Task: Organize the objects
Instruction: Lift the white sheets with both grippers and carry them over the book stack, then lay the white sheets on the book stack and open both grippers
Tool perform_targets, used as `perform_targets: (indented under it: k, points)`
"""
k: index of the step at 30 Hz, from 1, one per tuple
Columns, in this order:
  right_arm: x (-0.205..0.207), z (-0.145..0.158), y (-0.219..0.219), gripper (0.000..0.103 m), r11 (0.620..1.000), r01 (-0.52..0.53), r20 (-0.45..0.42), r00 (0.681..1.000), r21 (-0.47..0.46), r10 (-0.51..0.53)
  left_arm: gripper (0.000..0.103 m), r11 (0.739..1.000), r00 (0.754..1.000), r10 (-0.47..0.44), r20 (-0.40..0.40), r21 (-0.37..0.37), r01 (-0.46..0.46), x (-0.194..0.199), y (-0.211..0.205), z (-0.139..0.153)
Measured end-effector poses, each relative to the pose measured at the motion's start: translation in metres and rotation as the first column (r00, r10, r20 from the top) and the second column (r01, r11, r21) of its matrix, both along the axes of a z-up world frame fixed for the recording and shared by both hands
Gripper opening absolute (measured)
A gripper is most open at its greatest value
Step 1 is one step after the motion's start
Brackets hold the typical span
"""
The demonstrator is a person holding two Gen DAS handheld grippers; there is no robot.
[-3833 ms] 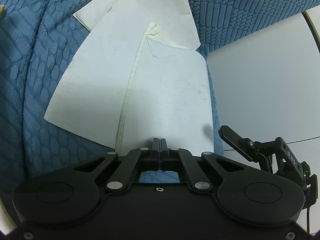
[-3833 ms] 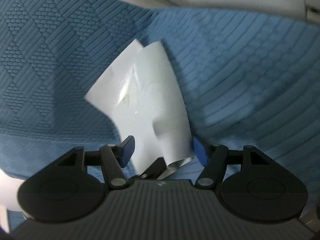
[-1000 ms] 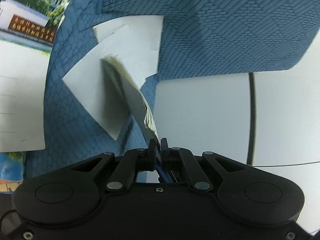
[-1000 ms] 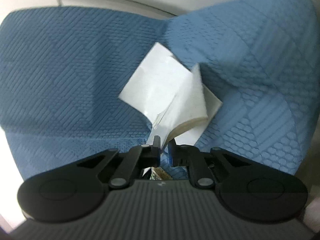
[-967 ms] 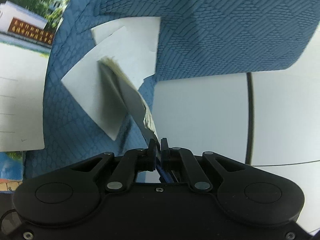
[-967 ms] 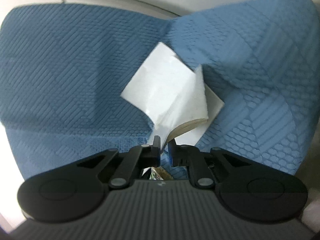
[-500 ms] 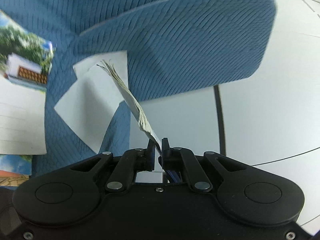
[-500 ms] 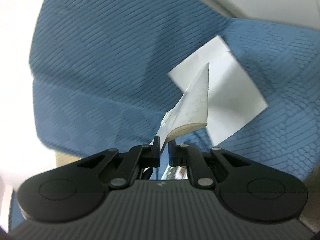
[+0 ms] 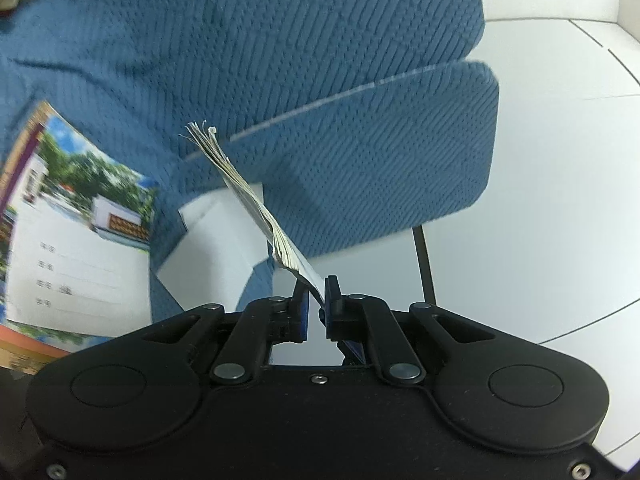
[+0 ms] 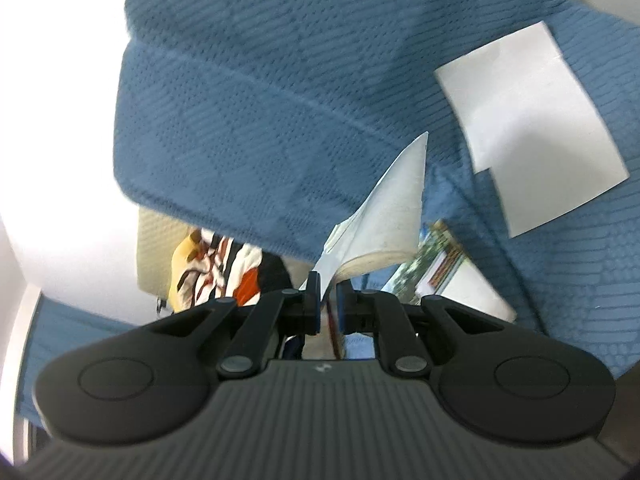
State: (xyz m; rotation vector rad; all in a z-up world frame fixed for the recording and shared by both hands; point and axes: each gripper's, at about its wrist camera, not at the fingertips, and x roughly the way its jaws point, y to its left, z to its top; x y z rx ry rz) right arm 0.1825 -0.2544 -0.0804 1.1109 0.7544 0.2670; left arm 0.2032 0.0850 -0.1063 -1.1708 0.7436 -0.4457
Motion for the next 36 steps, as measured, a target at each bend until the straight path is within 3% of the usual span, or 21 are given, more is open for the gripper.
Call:
perform_targets:
  k: [9, 19, 24, 36]
  points:
    - [0.014, -0.007, 0.035, 0.011, 0.996, -0.090, -0.001, 0.996, -0.008, 0.090, 0.007, 0.997, 0.997, 0.075, -0.022, 0.007, -0.075, -0.018, 0.034, -0.014]
    - [0.025, -0.050, 0.070, 0.011, 0.980, -0.173, -0.069, 0.984, -0.101, 0.167, 0.008, 0.990, 0.977, 0.142, -0.158, 0.045, -0.136, -0.027, 0.064, -0.076]
    - [0.020, -0.074, 0.078, 0.011, 0.971, -0.194, -0.113, 0.977, -0.143, 0.178, 0.007, 0.989, 0.962, 0.146, -0.232, 0.069, -0.133, -0.031, 0.064, -0.102]
    - [0.010, -0.119, 0.079, 0.012, 0.962, -0.222, -0.214, 0.959, -0.159, 0.186, 0.008, 0.976, 0.920, 0.135, -0.368, 0.207, -0.060, -0.027, 0.045, -0.126]
